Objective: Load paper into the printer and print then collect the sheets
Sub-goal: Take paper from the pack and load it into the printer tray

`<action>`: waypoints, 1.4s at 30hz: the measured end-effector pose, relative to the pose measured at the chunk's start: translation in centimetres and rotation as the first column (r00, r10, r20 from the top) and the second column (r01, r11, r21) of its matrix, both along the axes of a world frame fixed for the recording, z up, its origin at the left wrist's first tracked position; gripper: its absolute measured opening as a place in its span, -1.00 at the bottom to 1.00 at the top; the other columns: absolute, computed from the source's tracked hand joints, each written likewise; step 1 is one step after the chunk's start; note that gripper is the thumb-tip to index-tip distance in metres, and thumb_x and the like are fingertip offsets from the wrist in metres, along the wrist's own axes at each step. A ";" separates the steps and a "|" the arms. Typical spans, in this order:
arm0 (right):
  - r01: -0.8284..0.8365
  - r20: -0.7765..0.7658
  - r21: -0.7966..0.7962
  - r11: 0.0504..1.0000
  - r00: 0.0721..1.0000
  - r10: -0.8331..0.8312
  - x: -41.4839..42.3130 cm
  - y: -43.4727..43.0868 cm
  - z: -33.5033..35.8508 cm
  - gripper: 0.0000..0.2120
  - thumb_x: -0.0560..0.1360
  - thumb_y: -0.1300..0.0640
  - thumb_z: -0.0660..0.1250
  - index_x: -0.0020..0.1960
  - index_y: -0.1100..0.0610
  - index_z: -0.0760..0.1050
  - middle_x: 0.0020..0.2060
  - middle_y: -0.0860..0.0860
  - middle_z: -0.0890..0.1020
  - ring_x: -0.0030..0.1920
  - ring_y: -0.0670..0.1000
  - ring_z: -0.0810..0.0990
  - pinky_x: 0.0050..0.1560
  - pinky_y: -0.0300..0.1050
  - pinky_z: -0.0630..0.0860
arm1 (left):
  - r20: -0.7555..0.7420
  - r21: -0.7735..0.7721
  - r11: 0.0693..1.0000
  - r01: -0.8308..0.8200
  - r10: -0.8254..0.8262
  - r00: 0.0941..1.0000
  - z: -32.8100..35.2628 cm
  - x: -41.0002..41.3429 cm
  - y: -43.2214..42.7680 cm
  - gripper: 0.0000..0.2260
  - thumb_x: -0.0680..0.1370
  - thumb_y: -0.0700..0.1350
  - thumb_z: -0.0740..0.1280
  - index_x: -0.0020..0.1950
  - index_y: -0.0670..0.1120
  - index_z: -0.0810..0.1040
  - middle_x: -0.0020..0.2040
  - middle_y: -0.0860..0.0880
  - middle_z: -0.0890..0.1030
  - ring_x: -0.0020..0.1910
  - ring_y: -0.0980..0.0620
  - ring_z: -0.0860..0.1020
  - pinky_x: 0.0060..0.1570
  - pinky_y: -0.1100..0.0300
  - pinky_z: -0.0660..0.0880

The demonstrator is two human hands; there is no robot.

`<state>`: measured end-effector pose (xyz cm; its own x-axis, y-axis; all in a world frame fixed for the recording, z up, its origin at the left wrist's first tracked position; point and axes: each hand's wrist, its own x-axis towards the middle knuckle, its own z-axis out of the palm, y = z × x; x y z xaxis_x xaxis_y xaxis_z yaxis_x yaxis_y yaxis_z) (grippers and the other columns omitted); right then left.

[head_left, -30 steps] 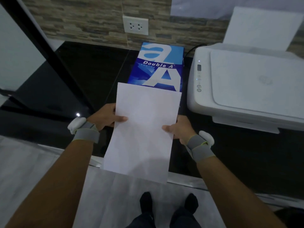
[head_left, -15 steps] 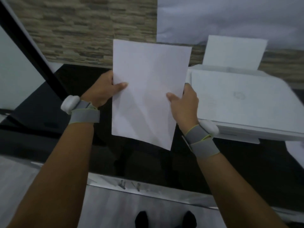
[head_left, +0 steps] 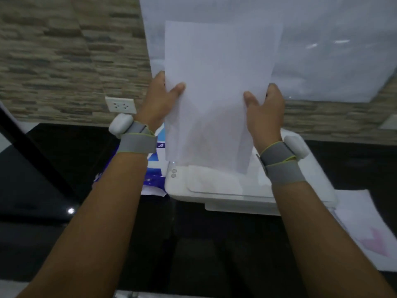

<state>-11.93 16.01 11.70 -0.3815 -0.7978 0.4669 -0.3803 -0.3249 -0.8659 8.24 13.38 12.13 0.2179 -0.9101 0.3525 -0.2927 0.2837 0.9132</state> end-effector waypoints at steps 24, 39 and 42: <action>-0.055 0.077 0.006 0.998 0.996 0.054 -10.9 -6.3 -3.4 -0.84 0.48 0.19 0.33 0.02 0.23 0.49 -0.13 -0.03 0.56 -0.09 -0.04 0.52 -0.14 -0.32 0.36 | -0.113 -0.063 0.993 -0.095 0.088 0.990 -3.7 -11.5 -5.0 -0.90 0.60 -0.23 0.24 0.11 -0.12 0.42 0.05 -0.12 0.54 0.04 0.01 0.52 0.17 -0.02 0.51; 0.234 -0.510 0.063 0.970 0.843 -0.170 -11.4 -11.2 -4.0 -0.79 0.57 0.12 0.23 0.06 0.28 0.39 -0.01 0.34 0.56 -0.03 0.29 0.53 -0.21 -0.13 0.16 | 0.334 0.033 0.992 -0.119 0.101 0.937 -2.9 -9.6 -11.2 -0.65 0.57 -0.11 0.30 0.30 -0.24 0.39 0.27 -0.20 0.55 0.24 -0.14 0.52 0.16 0.09 0.43; 0.230 -0.508 0.102 0.968 0.848 -0.148 -11.3 -13.6 -2.5 -0.86 0.55 0.21 0.25 0.00 0.29 0.39 -0.06 0.32 0.61 -0.04 0.32 0.56 -0.24 -0.06 0.25 | 0.385 0.026 0.995 -0.100 0.082 0.919 -1.7 -9.6 -13.9 -0.68 0.59 -0.08 0.29 0.24 -0.27 0.40 0.20 -0.25 0.57 0.17 -0.20 0.54 -0.01 0.17 0.41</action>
<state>-23.27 2.38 9.19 -0.2845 -0.8104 0.5121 -0.8104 -0.0821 -0.5801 -1.37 -0.49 10.39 0.1572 -0.9092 0.3855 -0.6450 0.2011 0.7373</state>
